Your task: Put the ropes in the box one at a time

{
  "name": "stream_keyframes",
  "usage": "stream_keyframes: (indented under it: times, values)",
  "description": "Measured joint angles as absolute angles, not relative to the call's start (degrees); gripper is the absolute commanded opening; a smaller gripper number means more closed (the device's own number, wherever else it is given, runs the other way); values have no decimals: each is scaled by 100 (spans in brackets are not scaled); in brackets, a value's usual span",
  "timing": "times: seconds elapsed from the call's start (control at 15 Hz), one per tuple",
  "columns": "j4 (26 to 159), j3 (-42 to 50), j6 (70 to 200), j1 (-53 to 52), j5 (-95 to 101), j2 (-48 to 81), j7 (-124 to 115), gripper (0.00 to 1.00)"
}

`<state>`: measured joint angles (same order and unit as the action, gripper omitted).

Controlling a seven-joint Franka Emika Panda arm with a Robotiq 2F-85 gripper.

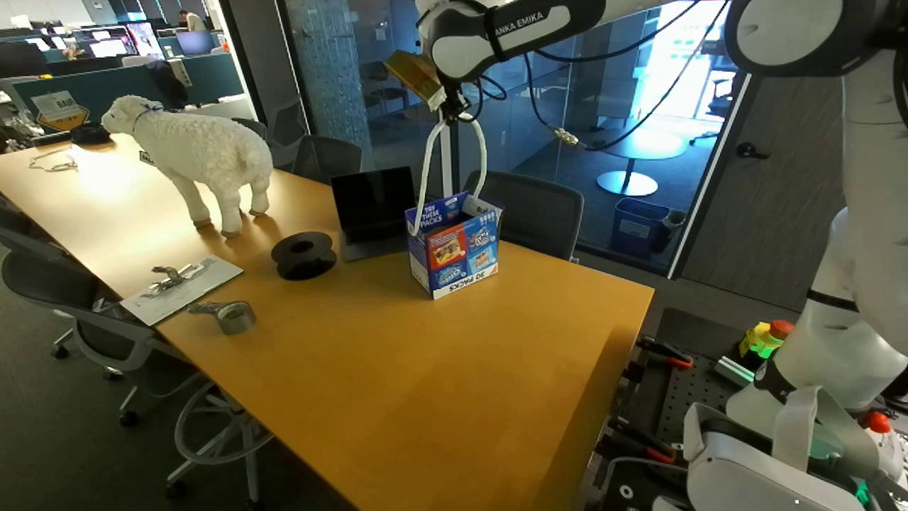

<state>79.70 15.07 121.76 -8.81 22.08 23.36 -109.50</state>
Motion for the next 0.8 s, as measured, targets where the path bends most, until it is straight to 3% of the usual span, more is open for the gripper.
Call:
stream_keyframes:
  times: [0.8]
  values:
    - [7452,1478,11667,-761,2369,2368,-10954,6]
